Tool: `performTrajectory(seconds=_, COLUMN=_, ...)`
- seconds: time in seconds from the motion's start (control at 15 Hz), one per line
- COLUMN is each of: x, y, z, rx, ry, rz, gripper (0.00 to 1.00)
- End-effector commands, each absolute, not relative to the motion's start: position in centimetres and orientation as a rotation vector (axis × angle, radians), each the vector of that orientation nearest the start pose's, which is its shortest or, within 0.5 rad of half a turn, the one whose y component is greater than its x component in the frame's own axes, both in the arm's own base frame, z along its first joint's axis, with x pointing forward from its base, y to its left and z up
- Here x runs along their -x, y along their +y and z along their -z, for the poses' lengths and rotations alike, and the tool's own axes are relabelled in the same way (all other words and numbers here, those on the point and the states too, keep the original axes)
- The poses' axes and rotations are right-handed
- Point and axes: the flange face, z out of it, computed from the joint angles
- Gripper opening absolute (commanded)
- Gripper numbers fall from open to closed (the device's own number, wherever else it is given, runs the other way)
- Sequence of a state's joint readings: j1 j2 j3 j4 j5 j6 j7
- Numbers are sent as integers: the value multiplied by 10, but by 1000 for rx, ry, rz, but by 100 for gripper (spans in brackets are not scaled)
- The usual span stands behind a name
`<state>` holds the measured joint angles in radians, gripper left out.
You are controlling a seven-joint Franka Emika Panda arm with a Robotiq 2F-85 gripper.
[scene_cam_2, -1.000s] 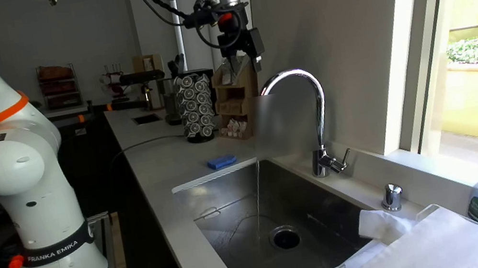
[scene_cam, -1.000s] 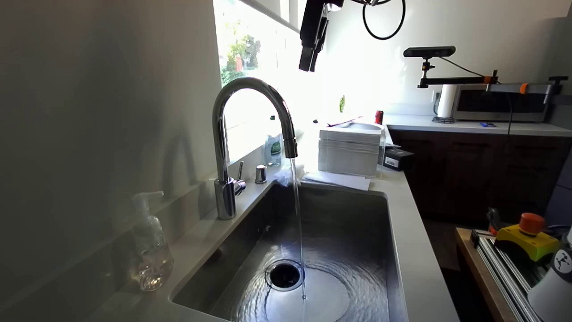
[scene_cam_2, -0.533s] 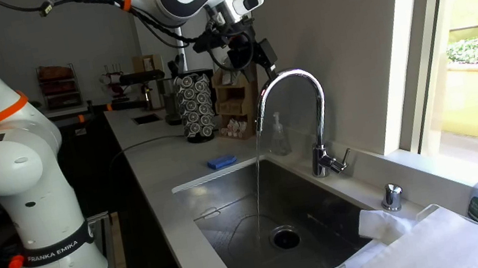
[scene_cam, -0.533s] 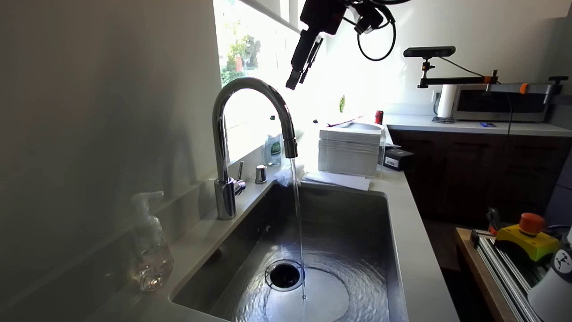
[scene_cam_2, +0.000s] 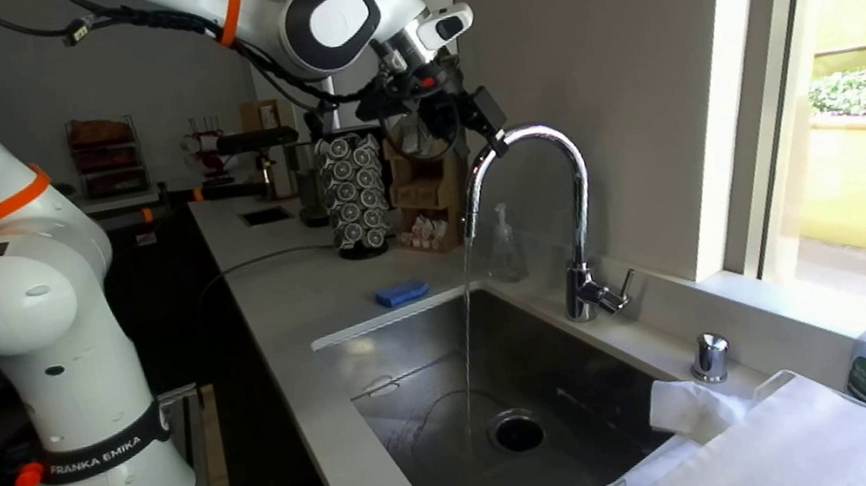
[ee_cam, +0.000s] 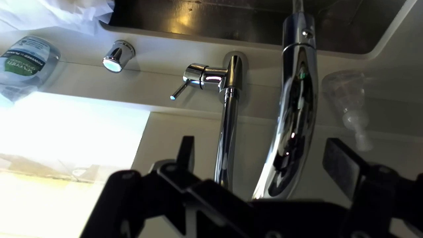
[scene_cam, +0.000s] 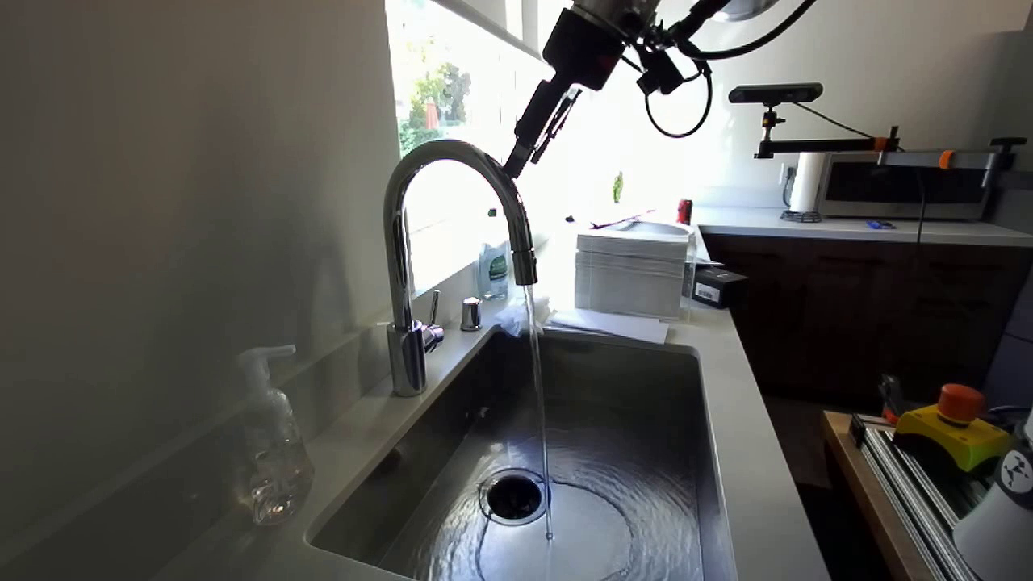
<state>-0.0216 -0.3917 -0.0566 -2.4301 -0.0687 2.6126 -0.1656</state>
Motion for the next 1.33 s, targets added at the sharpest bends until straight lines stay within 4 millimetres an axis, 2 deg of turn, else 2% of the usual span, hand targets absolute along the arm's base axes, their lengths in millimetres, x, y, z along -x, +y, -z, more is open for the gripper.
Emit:
performTrajectory(seconds=0.0, x=-455, y=-34, z=-503, rx=3084, ry=-135, rz=956, gripper=100)
performTrajectory(seconds=0.8, x=-447, y=-32, z=-481, rx=3046, ry=95, rz=996, gripper=100)
performTrajectory(seconds=1.27, x=-438, y=-43, z=-491, rx=3050, ry=176, rz=984, gripper=100)
